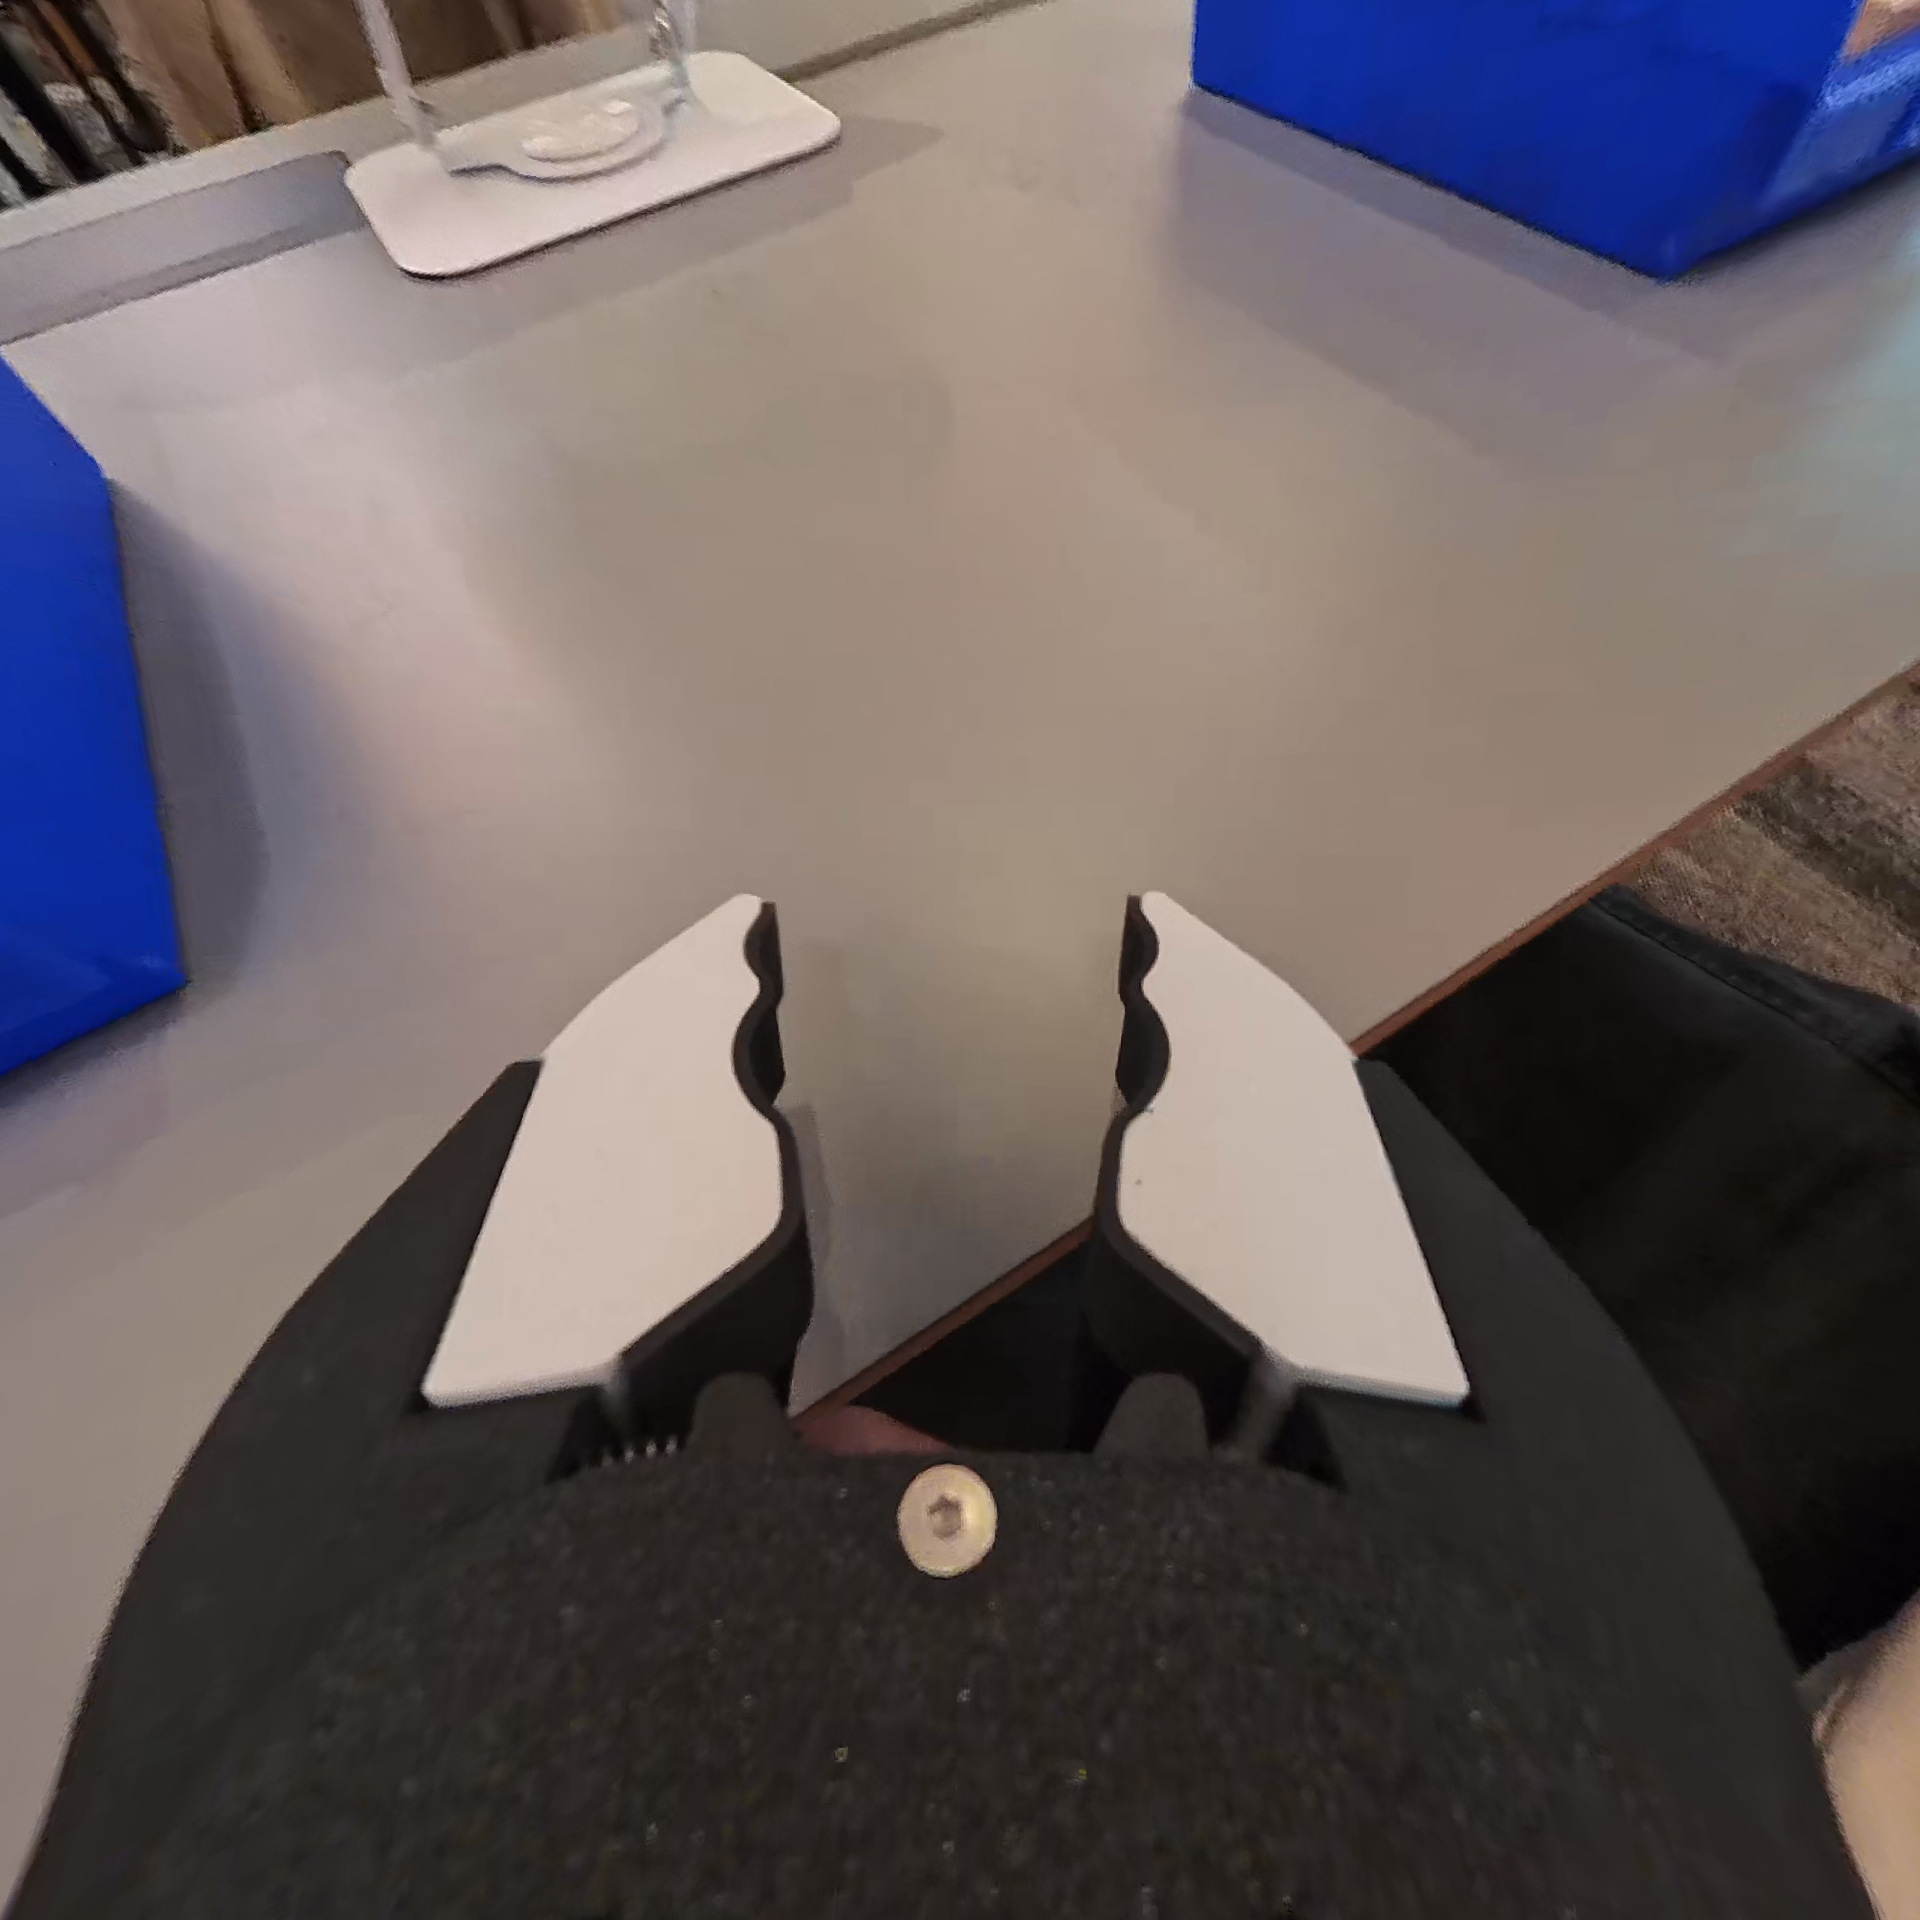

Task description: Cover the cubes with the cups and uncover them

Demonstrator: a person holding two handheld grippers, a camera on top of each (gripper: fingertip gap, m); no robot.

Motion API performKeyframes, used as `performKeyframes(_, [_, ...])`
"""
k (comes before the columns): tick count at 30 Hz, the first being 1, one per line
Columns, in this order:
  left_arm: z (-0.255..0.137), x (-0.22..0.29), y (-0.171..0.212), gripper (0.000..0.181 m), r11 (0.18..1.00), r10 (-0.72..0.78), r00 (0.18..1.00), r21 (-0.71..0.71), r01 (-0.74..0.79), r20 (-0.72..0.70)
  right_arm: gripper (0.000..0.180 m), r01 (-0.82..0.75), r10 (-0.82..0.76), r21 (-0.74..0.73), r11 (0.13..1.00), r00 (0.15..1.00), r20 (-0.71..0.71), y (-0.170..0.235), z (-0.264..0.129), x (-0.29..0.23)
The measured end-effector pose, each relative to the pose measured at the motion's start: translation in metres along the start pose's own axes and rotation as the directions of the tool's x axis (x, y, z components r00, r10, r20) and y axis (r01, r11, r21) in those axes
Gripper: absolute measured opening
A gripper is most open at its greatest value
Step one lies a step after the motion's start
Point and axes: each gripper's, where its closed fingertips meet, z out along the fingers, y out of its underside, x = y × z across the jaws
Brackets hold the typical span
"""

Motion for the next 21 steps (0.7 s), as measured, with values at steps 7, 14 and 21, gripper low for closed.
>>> performKeyframes(7, [-0.028, -0.019, -0.026, 0.061, 0.984, -0.11, 0.991, 0.15, 0.097, 0.077, 0.06, -0.268, 0.229, 0.209, 0.941, 0.954, 0.192, 0.003, 0.075, -0.187])
performKeyframes(14, [-0.034, -0.023, -0.004, 0.059, 0.975, -0.19, 0.975, 0.136, 0.174, 0.119, 0.063, -0.516, 0.559, 0.335, 0.788, 0.828, -0.04, 0.038, 0.111, -0.243])
performKeyframes(21, [-0.036, -0.015, 0.008, 0.056, 0.983, -0.139, 0.976, 0.141, 0.116, 0.169, 0.06, -0.407, 0.508, 0.426, 0.808, 0.848, -0.152, 0.038, 0.084, -0.231])
